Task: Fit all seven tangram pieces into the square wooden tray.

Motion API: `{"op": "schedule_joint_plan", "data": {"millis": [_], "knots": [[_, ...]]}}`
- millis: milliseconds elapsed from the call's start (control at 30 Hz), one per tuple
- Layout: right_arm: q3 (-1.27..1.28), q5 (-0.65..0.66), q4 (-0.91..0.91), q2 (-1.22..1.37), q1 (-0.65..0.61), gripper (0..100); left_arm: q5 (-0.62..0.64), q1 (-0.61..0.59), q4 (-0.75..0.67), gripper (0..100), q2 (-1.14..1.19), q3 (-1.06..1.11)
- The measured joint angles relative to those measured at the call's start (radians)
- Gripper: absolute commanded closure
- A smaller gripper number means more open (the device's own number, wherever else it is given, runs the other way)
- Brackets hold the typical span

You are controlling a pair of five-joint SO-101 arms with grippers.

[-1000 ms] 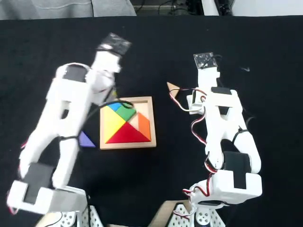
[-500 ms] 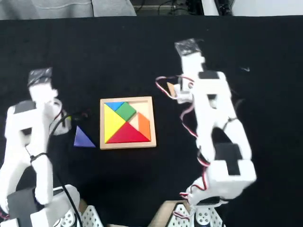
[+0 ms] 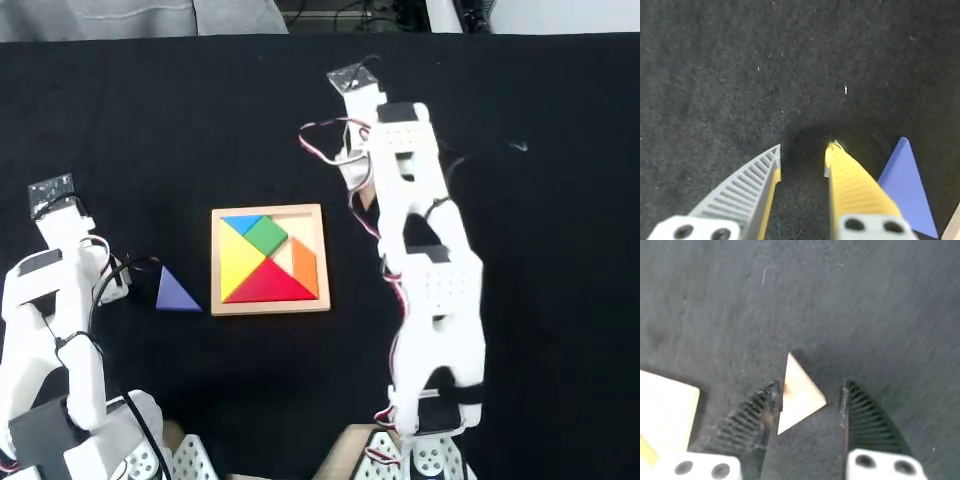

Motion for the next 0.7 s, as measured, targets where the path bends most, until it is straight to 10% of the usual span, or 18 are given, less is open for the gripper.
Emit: {"op": "schedule_joint_plan", "data": {"millis": [700], "knots": [[-0.606,0.002,0.364,0.330,0.041,80.4,0.000,0.000,-0.003,85,0.000,0.005]]}}
